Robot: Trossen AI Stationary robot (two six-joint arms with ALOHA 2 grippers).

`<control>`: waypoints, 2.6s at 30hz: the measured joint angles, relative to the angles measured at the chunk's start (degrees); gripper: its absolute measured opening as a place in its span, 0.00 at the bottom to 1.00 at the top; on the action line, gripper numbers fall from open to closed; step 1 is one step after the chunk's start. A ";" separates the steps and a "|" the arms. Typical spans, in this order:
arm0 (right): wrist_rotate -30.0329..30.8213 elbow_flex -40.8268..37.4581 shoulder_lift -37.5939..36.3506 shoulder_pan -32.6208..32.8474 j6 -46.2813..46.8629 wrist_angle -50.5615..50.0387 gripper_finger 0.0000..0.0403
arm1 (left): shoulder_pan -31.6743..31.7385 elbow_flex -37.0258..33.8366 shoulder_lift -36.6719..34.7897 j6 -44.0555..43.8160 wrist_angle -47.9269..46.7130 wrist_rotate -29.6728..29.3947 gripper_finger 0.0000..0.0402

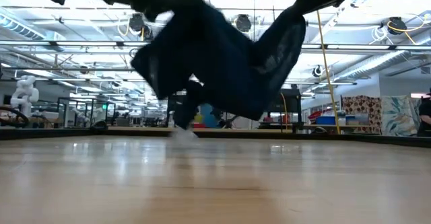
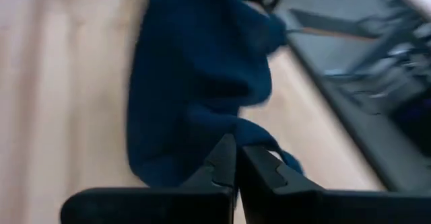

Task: Roll towel
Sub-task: Roll the dark blue towel

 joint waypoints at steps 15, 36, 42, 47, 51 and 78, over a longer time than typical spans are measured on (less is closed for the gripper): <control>8.52 0.00 -0.27 0.08 -7.19 3.40 0.00 | -2.78 -0.10 13.64 -21.01 -11.61 12.80 0.61; -20.45 0.00 -0.27 5.32 1.01 0.18 0.00 | 10.02 -0.03 17.87 -20.21 -4.74 5.08 0.70; -20.15 0.00 0.22 5.73 1.15 0.04 0.00 | 13.42 0.01 22.73 -20.43 3.53 8.65 0.70; -20.07 0.00 1.77 5.73 1.17 -0.79 0.00 | 15.35 3.77 26.09 -20.41 3.46 10.85 0.70; -20.10 0.00 3.21 5.73 1.16 -1.10 0.00 | 17.63 7.81 30.04 -21.50 1.58 14.61 0.70; 10.17 0.00 1.93 7.91 -0.85 -7.59 0.00 | 19.00 16.29 1.80 -6.56 -21.92 26.34 0.01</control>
